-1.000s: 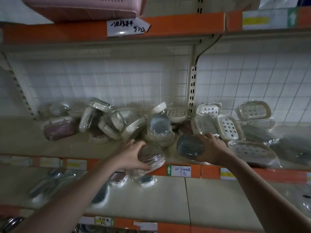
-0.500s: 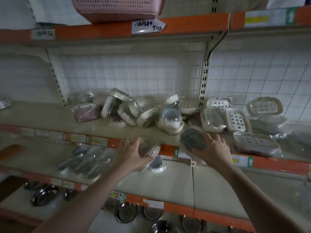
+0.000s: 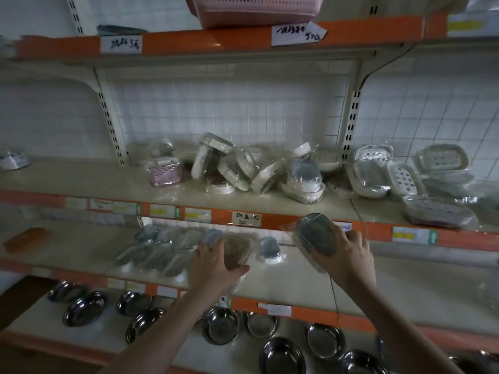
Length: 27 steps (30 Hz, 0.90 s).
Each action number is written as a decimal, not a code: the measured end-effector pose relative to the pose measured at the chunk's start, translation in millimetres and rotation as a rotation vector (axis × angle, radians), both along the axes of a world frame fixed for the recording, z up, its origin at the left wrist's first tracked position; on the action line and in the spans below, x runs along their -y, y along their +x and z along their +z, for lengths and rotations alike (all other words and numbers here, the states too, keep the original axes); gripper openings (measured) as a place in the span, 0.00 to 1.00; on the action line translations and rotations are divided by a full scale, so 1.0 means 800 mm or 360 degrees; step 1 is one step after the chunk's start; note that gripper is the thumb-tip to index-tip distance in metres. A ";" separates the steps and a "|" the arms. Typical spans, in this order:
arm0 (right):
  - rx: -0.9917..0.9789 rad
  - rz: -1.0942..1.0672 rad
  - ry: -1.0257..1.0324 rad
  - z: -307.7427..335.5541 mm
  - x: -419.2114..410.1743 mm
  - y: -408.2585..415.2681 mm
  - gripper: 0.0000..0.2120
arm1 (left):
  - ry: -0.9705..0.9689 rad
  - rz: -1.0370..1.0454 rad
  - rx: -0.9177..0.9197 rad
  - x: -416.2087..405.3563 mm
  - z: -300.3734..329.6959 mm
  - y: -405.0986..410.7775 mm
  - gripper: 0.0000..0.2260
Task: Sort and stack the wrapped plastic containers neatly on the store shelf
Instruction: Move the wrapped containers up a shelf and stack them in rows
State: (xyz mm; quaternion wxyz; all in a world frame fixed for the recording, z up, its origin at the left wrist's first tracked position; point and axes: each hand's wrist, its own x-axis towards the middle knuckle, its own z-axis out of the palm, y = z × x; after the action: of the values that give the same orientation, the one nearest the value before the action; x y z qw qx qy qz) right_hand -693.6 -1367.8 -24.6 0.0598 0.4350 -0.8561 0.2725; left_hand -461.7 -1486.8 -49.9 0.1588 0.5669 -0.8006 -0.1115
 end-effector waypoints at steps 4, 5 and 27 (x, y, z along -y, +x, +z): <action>0.0001 -0.0057 -0.0028 -0.024 -0.001 0.047 0.34 | 0.0005 -0.0062 -0.0046 0.014 -0.019 0.044 0.39; 0.0029 -0.0079 0.0003 -0.029 -0.001 0.058 0.34 | 0.0010 -0.0076 -0.0049 0.018 -0.023 0.053 0.39; 0.0406 -0.0151 0.0388 -0.235 0.160 0.053 0.34 | 0.0311 0.0103 -0.0023 0.155 -0.190 -0.001 0.36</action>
State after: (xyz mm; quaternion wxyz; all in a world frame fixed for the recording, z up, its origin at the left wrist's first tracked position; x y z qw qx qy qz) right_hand -650.9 -1496.0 -212.6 -0.0896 0.3601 -0.9030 0.2165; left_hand -462.5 -1610.8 -201.7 0.1119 0.6044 -0.7660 -0.1880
